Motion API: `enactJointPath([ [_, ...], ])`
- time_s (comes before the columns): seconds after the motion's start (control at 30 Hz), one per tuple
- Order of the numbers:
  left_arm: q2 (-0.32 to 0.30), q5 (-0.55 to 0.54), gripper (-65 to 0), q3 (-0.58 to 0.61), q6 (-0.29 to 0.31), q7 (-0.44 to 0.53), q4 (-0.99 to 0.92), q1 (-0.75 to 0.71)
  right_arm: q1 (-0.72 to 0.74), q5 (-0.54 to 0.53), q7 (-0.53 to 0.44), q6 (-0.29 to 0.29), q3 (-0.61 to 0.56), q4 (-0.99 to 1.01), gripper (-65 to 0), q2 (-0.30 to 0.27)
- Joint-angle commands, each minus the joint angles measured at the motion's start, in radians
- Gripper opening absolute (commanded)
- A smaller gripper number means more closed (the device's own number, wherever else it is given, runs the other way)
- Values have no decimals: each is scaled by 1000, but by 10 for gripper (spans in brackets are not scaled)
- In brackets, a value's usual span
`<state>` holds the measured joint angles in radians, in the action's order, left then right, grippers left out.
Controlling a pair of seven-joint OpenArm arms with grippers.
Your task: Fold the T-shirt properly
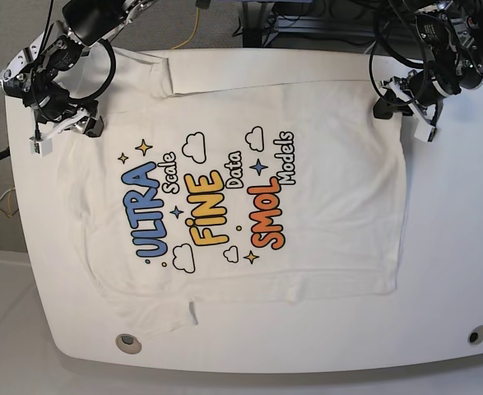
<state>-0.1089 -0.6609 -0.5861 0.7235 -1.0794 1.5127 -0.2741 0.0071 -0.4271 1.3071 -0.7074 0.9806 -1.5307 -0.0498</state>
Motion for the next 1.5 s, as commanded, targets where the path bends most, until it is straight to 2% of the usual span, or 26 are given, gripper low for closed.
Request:
enactJointPath([
  [0.0, -2, 168, -615, 4, -25, -143, -24, -29, -22, 55, 89, 9, -21, 12, -232, 18],
  [0.47, -2, 168, -615, 4, -25, -143, -24, -40, -40, 60, 89, 9, -39, 11, -242, 41],
  [0.57, -2, 168, -615, 4, -25, -143, -24, -41, -43, 61, 89, 9, -39, 11, -310, 41],
  [0.63, -2, 168, -615, 4, -25, -143, -24, -41, -43, 63, 89, 9, -39, 11, -397, 41],
  [0.77, -2, 168, -616, 4, -25, -143, -24, -41, -43, 63, 89, 9, -41, 11, -617, 38],
  [0.8, -2, 168, -618, 4, -25, -143, -24, -41, -43, 63, 89, 9, -41, 11, -650, 38],
  [0.87, -2, 168, -618, 4, -25, -141, -24, -41, -43, 63, 89, 9, -41, 11, -650, 37],
  [0.97, -2, 168, -619, 4, -25, -141, -24, -41, -43, 63, 89, 9, -41, 11, -613, 37],
  [1.27, -4, 168, -619, 4, -25, -141, -22, -41, -43, 61, 89, 9, -42, 0, -650, 15],
  [1.47, -24, 168, -619, 2, -25, -141, 41, -41, -43, 61, 89, 9, -58, -126, -650, 9],
])
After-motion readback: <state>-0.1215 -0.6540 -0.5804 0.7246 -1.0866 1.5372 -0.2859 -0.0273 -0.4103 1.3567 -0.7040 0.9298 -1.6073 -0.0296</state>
